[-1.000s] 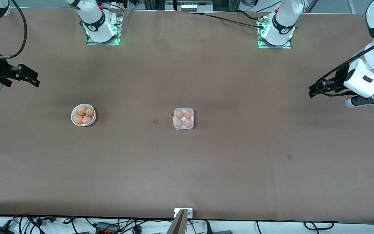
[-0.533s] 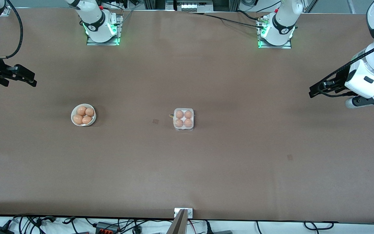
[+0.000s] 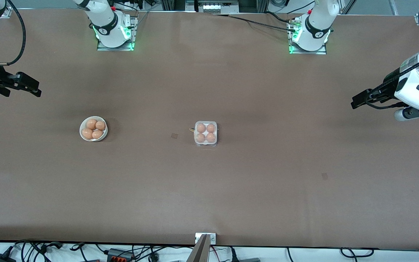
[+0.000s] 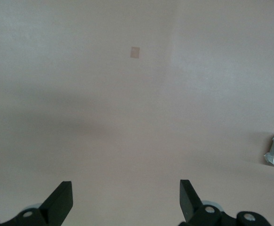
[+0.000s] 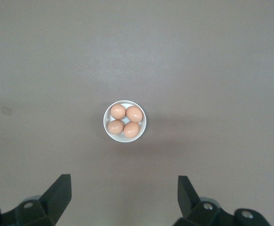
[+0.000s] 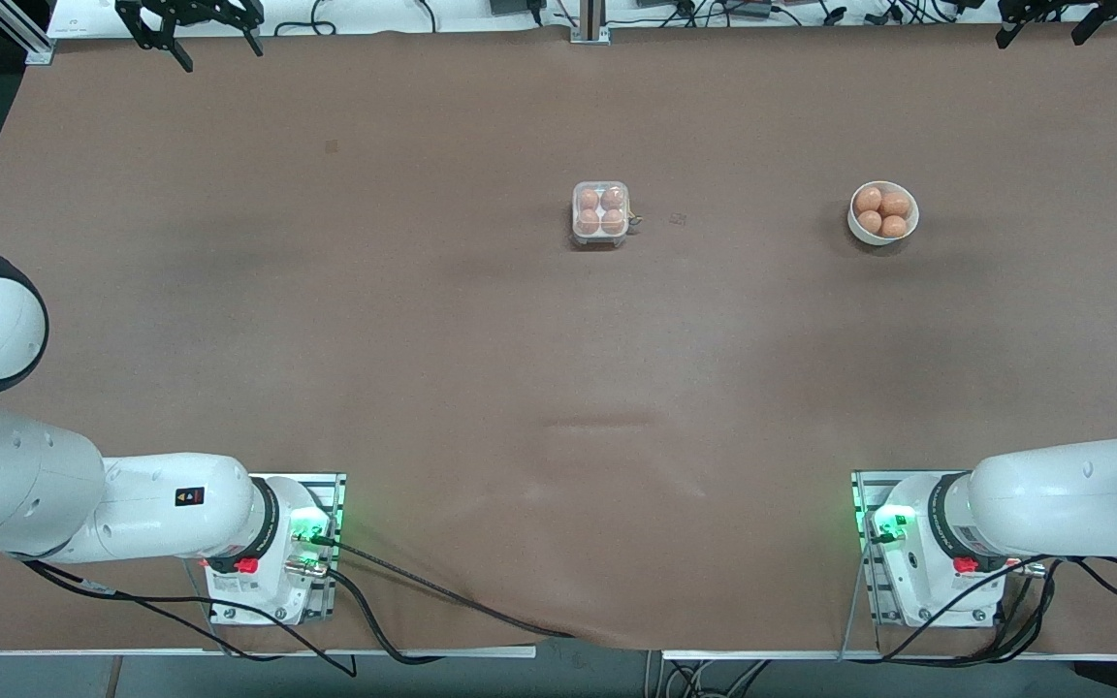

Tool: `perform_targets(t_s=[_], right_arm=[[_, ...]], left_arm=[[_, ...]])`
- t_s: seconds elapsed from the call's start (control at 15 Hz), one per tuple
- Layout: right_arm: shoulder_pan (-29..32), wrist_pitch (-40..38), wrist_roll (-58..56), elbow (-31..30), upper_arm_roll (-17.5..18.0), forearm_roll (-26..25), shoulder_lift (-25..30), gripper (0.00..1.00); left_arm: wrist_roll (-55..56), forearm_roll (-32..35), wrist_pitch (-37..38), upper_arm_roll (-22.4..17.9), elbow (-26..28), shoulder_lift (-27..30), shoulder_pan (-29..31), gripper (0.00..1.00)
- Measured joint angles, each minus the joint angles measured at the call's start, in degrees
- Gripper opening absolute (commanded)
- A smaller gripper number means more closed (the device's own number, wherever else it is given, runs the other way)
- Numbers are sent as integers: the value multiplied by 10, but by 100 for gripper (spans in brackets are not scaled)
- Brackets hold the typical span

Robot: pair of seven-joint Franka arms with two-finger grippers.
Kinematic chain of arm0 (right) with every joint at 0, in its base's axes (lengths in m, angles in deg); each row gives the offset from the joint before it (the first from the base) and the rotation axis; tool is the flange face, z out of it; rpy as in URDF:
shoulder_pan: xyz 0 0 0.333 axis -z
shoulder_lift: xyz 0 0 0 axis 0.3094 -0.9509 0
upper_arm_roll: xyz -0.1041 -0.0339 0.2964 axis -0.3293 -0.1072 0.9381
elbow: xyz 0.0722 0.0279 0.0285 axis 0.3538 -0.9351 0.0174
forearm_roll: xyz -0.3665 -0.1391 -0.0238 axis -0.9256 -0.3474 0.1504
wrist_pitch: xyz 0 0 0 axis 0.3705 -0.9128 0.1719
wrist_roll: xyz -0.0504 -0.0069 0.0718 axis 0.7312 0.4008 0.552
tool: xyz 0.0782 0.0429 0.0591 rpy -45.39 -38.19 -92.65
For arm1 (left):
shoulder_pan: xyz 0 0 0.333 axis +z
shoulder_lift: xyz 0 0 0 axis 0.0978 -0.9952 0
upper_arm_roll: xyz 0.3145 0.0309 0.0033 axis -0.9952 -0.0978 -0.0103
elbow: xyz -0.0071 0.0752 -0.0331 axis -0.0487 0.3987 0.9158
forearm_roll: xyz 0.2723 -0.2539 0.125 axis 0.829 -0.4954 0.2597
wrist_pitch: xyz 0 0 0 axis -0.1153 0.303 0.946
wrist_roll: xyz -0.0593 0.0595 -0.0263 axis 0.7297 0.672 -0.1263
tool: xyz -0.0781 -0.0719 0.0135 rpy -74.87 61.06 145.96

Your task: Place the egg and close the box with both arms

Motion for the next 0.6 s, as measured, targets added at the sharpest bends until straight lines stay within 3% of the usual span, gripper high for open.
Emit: perform_targets(t_s=[0.27, 0.6], right_arm=[[5, 0, 0, -1, 1, 0, 0, 100], [9, -1, 0, -1, 4, 0, -1, 100]], left_arm=[[-5, 0, 31, 2, -12, 0, 0, 100], [-113, 0, 33, 0, -19, -2, 4, 100]])
